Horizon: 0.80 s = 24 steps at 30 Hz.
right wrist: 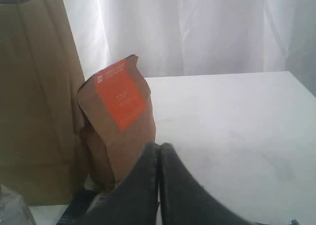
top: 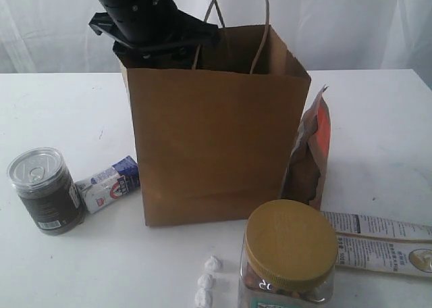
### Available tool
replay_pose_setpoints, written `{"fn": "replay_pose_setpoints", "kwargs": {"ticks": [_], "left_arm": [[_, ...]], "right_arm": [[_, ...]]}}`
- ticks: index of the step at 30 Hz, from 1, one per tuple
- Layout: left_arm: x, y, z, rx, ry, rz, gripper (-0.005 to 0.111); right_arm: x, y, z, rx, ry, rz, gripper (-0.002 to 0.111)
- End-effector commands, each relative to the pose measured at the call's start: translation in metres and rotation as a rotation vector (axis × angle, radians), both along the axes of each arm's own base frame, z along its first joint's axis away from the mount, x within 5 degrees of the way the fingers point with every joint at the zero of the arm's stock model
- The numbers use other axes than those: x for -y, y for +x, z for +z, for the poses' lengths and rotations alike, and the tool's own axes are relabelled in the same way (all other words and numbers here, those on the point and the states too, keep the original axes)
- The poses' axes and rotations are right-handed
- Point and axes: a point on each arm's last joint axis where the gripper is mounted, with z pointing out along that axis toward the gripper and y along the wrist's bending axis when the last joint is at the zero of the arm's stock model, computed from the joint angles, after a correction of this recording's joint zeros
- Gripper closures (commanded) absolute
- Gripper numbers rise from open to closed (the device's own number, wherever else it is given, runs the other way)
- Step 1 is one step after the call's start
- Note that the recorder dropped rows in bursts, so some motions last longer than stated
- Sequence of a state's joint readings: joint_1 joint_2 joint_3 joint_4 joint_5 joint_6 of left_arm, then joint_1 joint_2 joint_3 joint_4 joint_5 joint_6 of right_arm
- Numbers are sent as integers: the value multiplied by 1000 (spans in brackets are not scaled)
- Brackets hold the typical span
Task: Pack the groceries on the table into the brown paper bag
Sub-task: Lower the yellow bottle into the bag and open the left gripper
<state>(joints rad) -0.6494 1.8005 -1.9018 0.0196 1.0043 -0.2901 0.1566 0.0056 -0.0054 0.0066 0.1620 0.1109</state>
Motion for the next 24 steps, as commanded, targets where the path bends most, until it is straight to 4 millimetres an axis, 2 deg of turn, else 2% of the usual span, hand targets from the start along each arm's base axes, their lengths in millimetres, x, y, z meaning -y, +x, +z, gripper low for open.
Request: {"fn": "replay_pose_setpoints", "kwargs": {"ticks": [1, 15, 24], "left_arm": [[-1, -4, 8, 11, -21, -6, 35], [-2, -6, 9, -1, -21, -8, 35], [-8, -16, 36, 105, -98, -29, 37]], "right_arm": [[0, 0, -1, 2, 21, -8, 108], [0, 0, -1, 2, 23, -8, 108], [0, 0, -1, 2, 23, -8, 108]]}}
